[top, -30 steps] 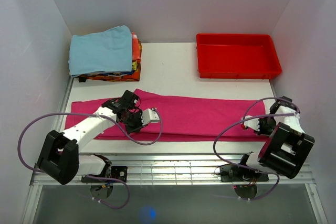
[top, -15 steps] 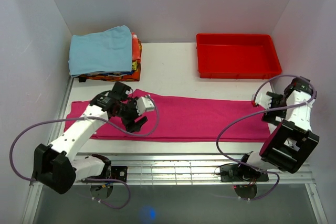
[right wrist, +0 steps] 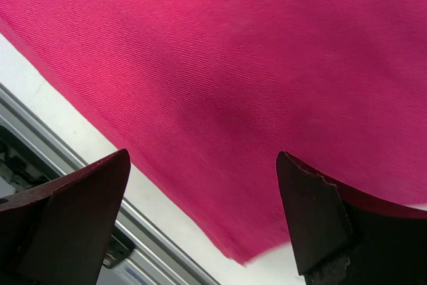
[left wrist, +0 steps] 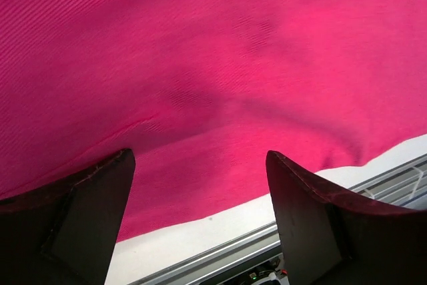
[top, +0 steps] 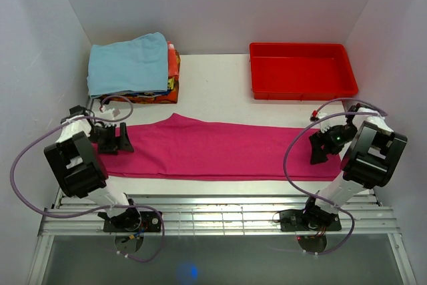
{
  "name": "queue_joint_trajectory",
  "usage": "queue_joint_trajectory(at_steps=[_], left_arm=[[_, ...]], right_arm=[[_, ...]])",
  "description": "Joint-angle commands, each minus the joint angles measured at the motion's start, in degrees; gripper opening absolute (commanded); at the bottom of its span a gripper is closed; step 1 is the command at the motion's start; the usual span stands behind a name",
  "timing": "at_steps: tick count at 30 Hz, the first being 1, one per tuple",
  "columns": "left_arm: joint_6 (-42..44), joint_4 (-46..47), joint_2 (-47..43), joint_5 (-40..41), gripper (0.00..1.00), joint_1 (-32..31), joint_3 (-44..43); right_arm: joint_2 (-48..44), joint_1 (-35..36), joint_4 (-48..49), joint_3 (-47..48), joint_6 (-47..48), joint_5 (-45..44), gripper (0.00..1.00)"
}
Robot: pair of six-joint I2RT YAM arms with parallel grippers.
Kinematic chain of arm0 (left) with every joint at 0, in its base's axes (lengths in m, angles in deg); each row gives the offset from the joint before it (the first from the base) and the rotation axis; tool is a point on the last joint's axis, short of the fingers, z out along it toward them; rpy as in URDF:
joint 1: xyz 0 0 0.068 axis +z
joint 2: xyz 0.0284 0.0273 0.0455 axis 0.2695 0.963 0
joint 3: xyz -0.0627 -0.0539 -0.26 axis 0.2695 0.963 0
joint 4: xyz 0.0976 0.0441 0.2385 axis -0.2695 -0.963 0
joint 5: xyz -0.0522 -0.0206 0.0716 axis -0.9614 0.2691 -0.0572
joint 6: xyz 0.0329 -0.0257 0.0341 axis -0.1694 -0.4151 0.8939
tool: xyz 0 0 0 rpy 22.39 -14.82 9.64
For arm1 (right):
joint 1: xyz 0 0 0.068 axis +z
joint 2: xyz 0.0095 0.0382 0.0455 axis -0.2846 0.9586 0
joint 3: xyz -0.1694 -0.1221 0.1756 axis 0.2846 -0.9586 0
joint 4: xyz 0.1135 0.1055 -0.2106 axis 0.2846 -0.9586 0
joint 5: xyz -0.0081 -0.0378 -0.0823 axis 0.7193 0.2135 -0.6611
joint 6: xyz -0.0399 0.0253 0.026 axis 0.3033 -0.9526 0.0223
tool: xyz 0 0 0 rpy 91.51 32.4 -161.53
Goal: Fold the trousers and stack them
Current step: Fold the trousers
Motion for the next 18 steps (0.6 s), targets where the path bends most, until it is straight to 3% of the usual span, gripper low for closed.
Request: queue_joint_trajectory(at_steps=[1,5,6,11,14,15,16,17,18], left_arm=[[-0.7,0.4,3.2,-3.3,0.90,6.5,0.1],[0.6,2.5,8.3,-2.6,0.86,10.1,-0.7],[2.7,1.5,7.7,-6.1,0.86,10.1,-0.1],[9.7,-5.4,-3.3,-14.8,0.90,10.1,0.4],[3.8,-4.7,-8.1,-12.5,0.94,12.1,-6.2],[-2.2,-4.6,-4.4,-14.9,0.98,17.7,-13.5],[-2.9,-4.7,-1.2,-15.3,0.98,18.5,-15.7],[-2.8,-5.4,0.5,-16.6,0.96,18.7,-16.7],[-1.4,-6.5,3.2,-18.9,0.83,19.0,-17.4]], right_arm=[[1.2,0.3,6.8,-6.4,-9.7,-1.1,0.96],[3.9,-0.8,14.7,-11.3,-9.1,-13.0,0.99],[4.6,-1.8,16.1,-11.6,-8.7,-15.1,1.00],[8.6,-4.7,20.1,-7.1,-5.8,-23.1,0.96],[8.8,-4.7,21.2,-3.6,-5.0,-26.6,0.95],[8.0,-3.2,18.3,3.1,-4.7,-25.6,0.95],[6.4,-2.7,17.6,4.0,-4.7,-22.9,0.95],[5.4,-1.2,15.9,4.6,-4.8,-21.7,0.95],[2.7,0.1,14.8,5.2,-4.7,-18.6,0.95]])
